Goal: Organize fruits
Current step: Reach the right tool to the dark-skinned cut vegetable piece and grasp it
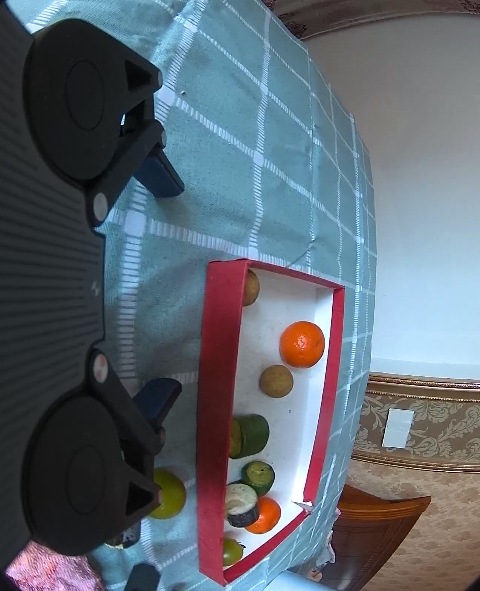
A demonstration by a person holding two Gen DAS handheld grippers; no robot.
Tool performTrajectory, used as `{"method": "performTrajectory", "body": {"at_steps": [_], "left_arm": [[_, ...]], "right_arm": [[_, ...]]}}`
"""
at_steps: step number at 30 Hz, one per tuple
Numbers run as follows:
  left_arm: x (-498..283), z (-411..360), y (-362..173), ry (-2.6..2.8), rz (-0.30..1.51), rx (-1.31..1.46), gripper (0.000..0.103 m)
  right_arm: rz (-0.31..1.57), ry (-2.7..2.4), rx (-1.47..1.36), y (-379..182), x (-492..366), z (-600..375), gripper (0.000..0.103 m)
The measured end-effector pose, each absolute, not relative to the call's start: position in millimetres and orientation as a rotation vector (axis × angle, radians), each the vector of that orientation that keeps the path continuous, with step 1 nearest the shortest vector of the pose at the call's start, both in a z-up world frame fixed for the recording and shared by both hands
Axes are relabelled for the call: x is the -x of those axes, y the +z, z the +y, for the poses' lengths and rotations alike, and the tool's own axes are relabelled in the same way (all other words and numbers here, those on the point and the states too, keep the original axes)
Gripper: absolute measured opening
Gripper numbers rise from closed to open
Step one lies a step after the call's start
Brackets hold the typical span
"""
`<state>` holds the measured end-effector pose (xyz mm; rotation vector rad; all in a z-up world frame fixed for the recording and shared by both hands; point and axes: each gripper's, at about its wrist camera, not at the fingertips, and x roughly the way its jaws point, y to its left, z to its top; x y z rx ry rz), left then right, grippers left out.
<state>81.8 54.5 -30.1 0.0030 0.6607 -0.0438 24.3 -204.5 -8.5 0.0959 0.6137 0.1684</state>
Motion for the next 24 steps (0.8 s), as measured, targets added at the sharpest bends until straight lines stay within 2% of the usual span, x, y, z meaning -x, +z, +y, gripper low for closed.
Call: {"method": "performTrajectory", "body": {"at_steps": [8,24], "left_arm": [[-83,53,-30,-0.039,0.666,-0.018,0.103],[-83,52,-30,-0.039,0.667,-0.018,0.103]], "right_arm": [[0.572,0.234,-0.235,5,3,-211,0.097],[0.604,0.282,-0.199,7,5,-159,0.097]]}}
